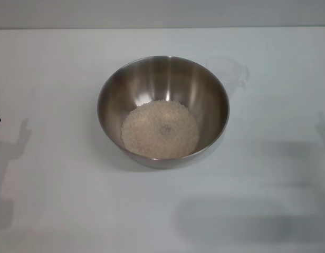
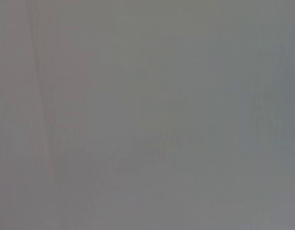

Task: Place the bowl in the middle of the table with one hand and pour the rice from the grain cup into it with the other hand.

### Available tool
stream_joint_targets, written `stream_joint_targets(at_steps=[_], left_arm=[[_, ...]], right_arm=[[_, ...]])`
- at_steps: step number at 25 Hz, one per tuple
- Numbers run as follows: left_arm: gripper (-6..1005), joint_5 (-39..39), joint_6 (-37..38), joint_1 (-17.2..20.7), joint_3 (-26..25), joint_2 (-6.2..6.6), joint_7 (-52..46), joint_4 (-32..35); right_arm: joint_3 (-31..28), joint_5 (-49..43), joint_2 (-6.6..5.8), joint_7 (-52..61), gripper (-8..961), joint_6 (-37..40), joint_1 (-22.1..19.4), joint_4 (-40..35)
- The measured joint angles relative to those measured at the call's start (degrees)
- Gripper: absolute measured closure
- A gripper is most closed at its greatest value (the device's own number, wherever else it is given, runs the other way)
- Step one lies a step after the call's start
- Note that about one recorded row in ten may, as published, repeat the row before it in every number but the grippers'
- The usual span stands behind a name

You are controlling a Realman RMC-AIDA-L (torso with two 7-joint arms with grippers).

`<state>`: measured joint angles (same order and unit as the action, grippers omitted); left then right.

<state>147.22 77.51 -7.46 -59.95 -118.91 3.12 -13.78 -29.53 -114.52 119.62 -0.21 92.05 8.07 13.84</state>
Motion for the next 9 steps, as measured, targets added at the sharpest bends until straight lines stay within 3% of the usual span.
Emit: stream_joint_targets(at_steps=[9], left_arm=[[140, 0.0, -0.2, 0.2, -0.2, -0.18, 0.2, 1.0]], right_arm=[[0.0, 0.0, -0.11, -0.1, 114, 0.1, 1.3, 0.0]])
